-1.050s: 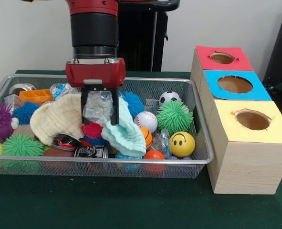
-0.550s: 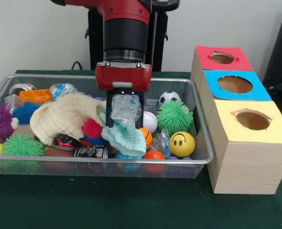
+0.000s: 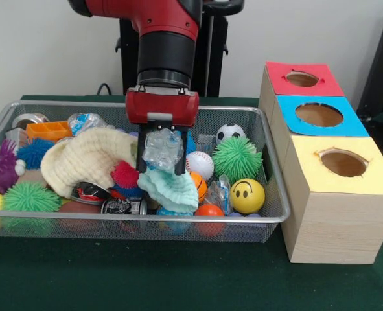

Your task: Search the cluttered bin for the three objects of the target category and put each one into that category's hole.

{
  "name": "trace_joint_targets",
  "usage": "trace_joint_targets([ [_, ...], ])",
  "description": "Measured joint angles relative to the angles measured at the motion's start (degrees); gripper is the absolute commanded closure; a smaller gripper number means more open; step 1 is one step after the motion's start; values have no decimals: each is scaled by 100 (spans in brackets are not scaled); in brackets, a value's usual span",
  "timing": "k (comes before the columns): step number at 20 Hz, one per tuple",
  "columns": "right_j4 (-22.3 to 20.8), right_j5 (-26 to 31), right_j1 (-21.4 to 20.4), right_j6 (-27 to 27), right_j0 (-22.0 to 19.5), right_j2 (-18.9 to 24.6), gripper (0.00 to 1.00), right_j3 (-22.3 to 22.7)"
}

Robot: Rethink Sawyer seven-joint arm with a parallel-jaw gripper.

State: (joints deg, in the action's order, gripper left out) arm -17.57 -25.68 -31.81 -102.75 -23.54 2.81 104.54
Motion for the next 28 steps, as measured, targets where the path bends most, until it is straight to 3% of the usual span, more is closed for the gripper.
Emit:
trace_joint_targets([
  [6, 2, -47, 69, 0, -182, -8, 0, 88],
  [18, 38, -714, 727, 0, -376, -4, 0, 85],
  [28, 77, -681, 944, 0, -470, 30, 0, 83],
])
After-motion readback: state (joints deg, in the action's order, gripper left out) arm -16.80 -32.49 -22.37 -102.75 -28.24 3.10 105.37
